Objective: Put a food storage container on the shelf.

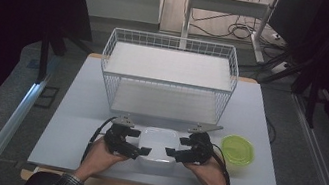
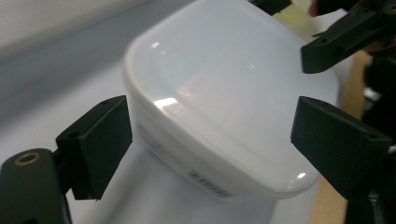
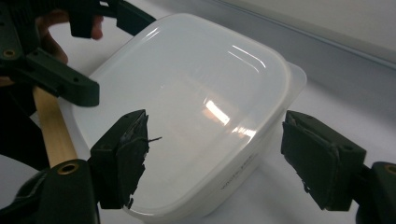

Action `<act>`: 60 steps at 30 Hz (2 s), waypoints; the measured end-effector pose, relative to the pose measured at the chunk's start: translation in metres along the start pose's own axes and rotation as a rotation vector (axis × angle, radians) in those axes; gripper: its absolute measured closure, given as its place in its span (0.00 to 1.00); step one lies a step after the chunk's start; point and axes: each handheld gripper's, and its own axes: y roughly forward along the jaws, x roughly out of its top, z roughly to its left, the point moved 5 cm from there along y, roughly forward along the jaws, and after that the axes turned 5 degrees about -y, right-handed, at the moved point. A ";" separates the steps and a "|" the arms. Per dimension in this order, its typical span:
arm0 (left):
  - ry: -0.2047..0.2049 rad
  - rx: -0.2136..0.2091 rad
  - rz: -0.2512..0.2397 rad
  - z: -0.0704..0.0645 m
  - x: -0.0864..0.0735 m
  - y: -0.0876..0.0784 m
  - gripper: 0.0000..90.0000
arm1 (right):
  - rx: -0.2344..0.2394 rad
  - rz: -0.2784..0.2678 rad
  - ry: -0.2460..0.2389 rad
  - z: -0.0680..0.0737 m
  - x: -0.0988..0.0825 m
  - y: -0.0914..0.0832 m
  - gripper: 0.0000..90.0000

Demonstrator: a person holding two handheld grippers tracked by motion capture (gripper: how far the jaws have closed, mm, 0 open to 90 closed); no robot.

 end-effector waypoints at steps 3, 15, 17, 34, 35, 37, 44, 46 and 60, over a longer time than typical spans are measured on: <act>0.005 0.008 0.009 -0.002 -0.001 -0.001 0.14 | 0.033 0.009 0.020 0.001 -0.002 0.000 0.29; -0.020 0.098 -0.016 -0.018 -0.006 -0.019 0.51 | 0.026 0.057 0.129 0.010 -0.009 -0.025 0.65; -0.055 0.101 -0.033 -0.018 -0.006 -0.024 0.56 | 0.014 0.051 0.135 0.012 -0.009 -0.026 0.68; -0.100 0.142 -0.130 -0.010 -0.004 -0.033 0.87 | -0.097 -0.071 0.142 0.012 -0.004 -0.029 0.87; -0.096 0.149 -0.130 -0.010 -0.004 -0.033 0.87 | -0.110 -0.070 0.127 0.014 -0.004 -0.029 0.87; -0.098 0.146 -0.141 -0.010 -0.002 -0.035 0.88 | -0.124 -0.074 0.108 0.015 -0.002 -0.029 0.87; -0.085 0.132 -0.173 -0.011 0.007 -0.045 0.88 | -0.108 -0.128 0.095 0.016 0.006 -0.035 0.87; -0.082 0.131 -0.172 -0.011 0.010 -0.048 0.88 | -0.106 -0.139 0.086 0.016 0.009 -0.037 0.87; -0.029 0.161 -0.205 -0.016 0.042 -0.063 0.88 | -0.121 -0.201 0.040 0.014 0.036 -0.053 0.87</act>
